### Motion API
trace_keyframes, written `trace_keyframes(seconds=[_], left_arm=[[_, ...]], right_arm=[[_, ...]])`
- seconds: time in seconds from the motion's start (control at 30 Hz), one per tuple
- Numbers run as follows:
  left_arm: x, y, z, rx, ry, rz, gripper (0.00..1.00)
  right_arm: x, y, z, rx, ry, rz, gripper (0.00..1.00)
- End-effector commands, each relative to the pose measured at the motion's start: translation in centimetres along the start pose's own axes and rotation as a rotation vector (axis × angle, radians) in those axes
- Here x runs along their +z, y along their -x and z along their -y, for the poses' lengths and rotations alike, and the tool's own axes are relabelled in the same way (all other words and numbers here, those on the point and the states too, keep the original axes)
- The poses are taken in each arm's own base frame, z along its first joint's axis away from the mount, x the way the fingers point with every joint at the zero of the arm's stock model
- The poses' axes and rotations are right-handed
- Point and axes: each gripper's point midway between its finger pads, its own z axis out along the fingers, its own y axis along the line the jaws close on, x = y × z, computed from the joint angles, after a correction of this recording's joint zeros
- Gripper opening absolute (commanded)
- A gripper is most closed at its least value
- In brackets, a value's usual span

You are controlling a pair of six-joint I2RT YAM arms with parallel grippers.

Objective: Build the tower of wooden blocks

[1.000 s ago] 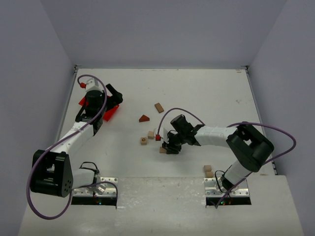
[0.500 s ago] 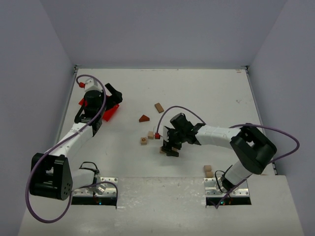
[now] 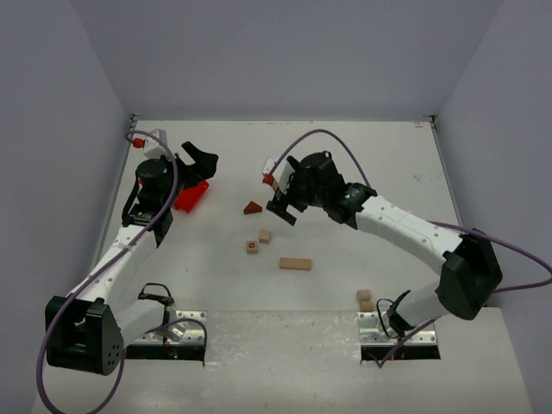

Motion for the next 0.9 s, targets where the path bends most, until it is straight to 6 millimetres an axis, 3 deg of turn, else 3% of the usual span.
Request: trace_keyframes(seconds=[0.0, 0.03, 0.07, 0.13, 0.17, 0.23, 0.3, 0.43, 0.5, 0.53, 0.7, 0.77, 0.87], left_arm=[[-0.4, 3.3, 4.1, 0.029, -0.152, 0.071, 1.0], [-0.3, 3.4, 4.2, 0.029, -0.156, 0.072, 1.0], [-0.2, 3.6, 4.4, 0.03, -0.161, 0.075, 1.0], [-0.1, 4.0, 4.6, 0.037, -0.17, 0.088, 1.0], [0.1, 4.0, 4.6, 0.043, -0.174, 0.089, 1.0], [0.4, 3.8, 4.7, 0.056, -0.183, 0.085, 1.0], [1.2, 2.8, 4.7, 0.084, -0.207, 0.053, 1.0], [2.6, 0.7, 4.5, 0.12, -0.243, -0.025, 1.0], [2.8, 0.1, 4.3, 0.124, -0.249, -0.042, 1.0], [3.0, -0.3, 4.0, 0.123, -0.246, -0.05, 1.0], [3.1, -0.5, 3.7, 0.129, -0.239, -0.046, 1.0], [3.1, -0.6, 3.7, 0.129, -0.24, -0.046, 1.0], [3.2, -0.7, 3.6, 0.125, -0.238, -0.048, 1.0]], right_arm=[[-2.9, 8.6, 9.8, 0.201, -0.371, 0.138, 0.99], [-4.3, 9.9, 12.4, 0.32, -0.473, 0.168, 0.99], [-5.6, 9.1, 14.5, 0.462, -0.582, 0.156, 0.99], [-7.0, 5.6, 15.3, 0.673, -0.633, 0.085, 0.99], [-7.0, 4.9, 14.7, 0.761, -0.623, 0.089, 0.99], [-7.2, -0.7, 11.7, 0.91, -0.583, -0.03, 0.99], [-9.0, -5.7, 8.3, 0.981, -0.631, -0.174, 0.99], [-12.8, -12.8, 2.1, 1.11, -0.687, -0.394, 0.99], [-14.0, -14.7, -0.3, 1.17, -0.691, -0.451, 0.99], [-14.4, -17.3, -2.8, 1.214, -0.684, -0.528, 0.99], [-14.3, -22.0, -8.9, 1.331, -0.583, -0.715, 0.99], [-14.2, -23.1, -10.0, 1.344, -0.573, -0.779, 0.97], [-14.2, -24.2, -11.3, 1.356, -0.551, -0.855, 0.86]])
